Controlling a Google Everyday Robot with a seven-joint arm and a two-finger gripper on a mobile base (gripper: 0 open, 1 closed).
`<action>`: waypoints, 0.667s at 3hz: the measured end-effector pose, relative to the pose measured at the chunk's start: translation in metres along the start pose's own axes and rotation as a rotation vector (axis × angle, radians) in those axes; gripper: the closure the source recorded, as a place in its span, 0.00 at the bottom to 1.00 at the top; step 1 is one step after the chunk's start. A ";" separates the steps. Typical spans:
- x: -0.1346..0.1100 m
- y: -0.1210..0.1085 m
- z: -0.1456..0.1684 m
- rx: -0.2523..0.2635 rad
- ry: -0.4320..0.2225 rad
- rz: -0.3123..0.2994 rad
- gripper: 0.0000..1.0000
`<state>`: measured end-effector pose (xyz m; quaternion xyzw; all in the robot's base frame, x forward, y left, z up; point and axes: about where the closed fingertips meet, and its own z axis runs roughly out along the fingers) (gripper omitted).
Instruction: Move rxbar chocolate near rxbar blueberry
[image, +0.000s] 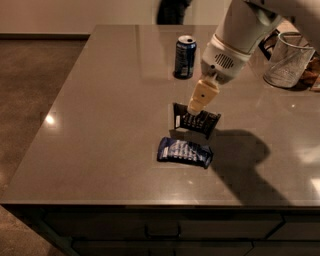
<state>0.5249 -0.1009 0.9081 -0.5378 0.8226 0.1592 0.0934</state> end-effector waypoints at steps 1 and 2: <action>0.002 0.012 0.004 -0.074 -0.025 -0.022 0.14; -0.004 0.009 0.005 -0.061 -0.042 -0.022 0.00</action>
Offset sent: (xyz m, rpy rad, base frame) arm -0.0105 0.0030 -0.0020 0.0436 0.0394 0.0342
